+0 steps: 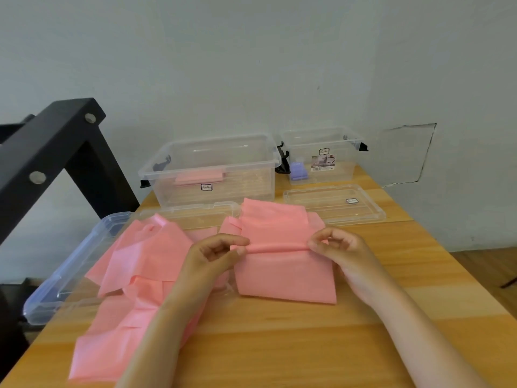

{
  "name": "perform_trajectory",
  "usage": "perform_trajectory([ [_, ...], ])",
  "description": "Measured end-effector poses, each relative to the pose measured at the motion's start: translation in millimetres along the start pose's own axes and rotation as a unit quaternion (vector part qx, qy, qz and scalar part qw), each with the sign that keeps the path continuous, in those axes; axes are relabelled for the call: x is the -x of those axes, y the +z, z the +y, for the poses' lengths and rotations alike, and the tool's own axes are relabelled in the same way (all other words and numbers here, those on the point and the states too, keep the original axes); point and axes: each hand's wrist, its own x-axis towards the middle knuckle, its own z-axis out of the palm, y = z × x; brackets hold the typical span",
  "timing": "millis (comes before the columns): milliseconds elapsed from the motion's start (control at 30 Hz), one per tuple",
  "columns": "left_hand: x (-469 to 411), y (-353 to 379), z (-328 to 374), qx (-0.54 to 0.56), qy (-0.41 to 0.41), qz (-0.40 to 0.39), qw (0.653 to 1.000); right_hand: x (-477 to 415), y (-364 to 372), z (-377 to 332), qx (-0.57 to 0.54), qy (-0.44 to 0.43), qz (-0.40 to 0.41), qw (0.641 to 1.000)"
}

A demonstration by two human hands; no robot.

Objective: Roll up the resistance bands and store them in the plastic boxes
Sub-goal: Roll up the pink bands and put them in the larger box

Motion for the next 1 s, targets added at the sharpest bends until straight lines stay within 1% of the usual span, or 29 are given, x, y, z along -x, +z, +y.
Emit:
perform_trajectory([
  [133, -2.4, 0.2, -0.5, -0.037, 0.016, 0.008, 0.999, 0.3, -0.5, 2.0, 0.015, 0.008, 0.005, 1.0],
  [233, -3.3, 1.4, -0.2, -0.053, 0.016, 0.013, 0.998, 0.7, -0.6, 2.6, 0.047, 0.005, 0.008, 0.999],
  [333, -2.2, 2.1, -1.9, -0.053, 0.0, 0.003, 0.999, 1.0, 1.2, 2.6, 0.072, -0.007, 0.011, 0.997],
  [467, -2.4, -0.6, -1.2, -0.014, -0.02, -0.009, 1.0, 2.0, 1.8, 0.5, 0.06, -0.011, 0.005, 0.998],
  [600, -0.6, -3.9, -1.3, 0.024, -0.022, 0.006, 0.999, 2.4, 1.6, -0.6, 0.04, -0.007, -0.007, 0.999],
  [733, 1.6, -4.6, 1.3, 0.082, -0.034, -0.031, 0.996, 1.6, -1.1, -1.5, -0.017, 0.015, -0.012, 1.0],
  [767, 2.0, -3.7, 2.6, 0.069, -0.03, -0.024, 0.997, 1.9, -1.3, -1.7, -0.018, 0.017, -0.011, 1.0],
  [867, 0.9, 0.3, 1.2, -0.016, -0.001, 0.014, 1.0, 2.0, -0.2, -1.2, 0.013, 0.011, -0.003, 1.0],
  [1000, -3.8, 1.2, -3.7, -0.034, 0.014, 0.023, 0.999, 1.9, 0.1, -1.0, 0.029, 0.019, -0.001, 0.999],
])
